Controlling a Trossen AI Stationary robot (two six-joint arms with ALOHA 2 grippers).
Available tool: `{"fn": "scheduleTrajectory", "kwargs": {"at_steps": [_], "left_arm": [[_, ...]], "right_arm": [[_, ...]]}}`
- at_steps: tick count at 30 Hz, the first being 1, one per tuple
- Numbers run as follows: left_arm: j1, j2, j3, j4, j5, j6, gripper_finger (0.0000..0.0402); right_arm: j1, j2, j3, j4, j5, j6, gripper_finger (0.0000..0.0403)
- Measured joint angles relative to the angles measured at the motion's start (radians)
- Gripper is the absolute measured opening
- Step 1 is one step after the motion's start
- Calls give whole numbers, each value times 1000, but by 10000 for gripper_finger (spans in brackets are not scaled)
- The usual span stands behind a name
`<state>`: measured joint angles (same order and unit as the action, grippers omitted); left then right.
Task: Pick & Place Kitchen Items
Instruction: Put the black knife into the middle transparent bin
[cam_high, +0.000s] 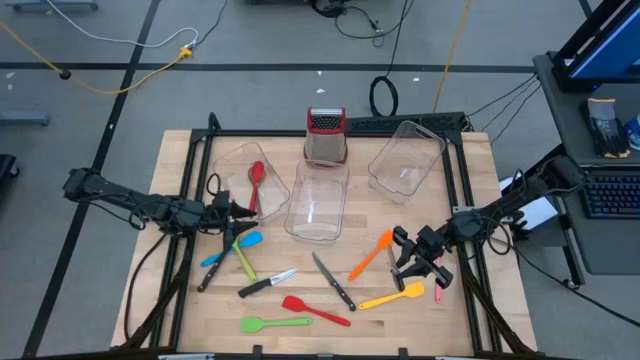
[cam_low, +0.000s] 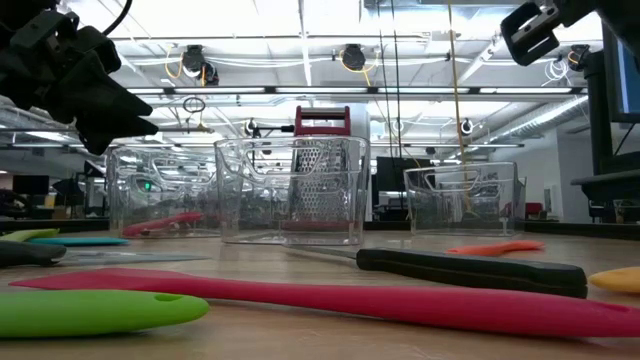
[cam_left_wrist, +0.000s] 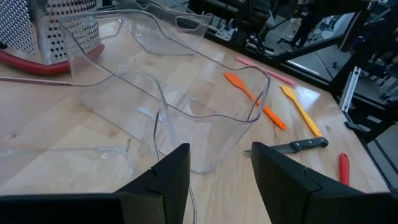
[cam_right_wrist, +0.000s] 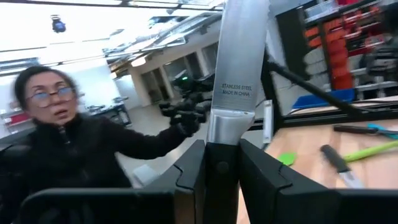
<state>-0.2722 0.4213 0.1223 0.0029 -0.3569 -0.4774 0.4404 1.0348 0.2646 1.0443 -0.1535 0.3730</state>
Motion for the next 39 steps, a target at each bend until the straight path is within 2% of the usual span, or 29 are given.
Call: {"fn": "scheduleTrajectory", "kwargs": {"at_steps": [5, 16, 25, 30, 39], "left_arm": [[0, 0, 0, 0, 0, -2, 172], [0, 0, 0, 1, 0, 2, 172], [0, 0, 0, 1, 0, 2, 172], [0, 0, 0, 2, -2, 0, 172], [0, 0, 0, 7, -4, -2, 172]], "right_arm": [[0, 0, 0, -2, 182, -66, 65], [0, 1, 0, 0, 812, -209, 65], [0, 45, 0, 13, 1171, -293, 65], [0, 88, 0, 63, 1283, -361, 65], [0, 159, 2, 96, 1304, -338, 65]]}}
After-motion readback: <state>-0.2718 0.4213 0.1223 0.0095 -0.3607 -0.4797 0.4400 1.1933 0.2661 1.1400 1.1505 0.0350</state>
